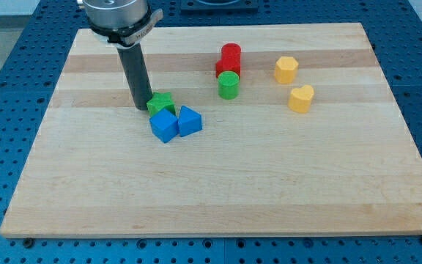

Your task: Place the green star into the green circle

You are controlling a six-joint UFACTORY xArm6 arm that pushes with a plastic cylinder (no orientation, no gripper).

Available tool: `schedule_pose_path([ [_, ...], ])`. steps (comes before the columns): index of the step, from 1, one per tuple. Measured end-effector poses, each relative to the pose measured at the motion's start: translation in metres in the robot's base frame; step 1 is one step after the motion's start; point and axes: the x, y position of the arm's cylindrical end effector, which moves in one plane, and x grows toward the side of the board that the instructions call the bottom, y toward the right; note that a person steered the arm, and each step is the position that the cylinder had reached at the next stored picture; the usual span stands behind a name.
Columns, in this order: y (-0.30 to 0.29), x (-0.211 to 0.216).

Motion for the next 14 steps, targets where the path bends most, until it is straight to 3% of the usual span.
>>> schedule_pose_path([
  [6, 0.115, 0.013],
  [11, 0.114, 0.053],
  [14, 0.154, 0.043],
])
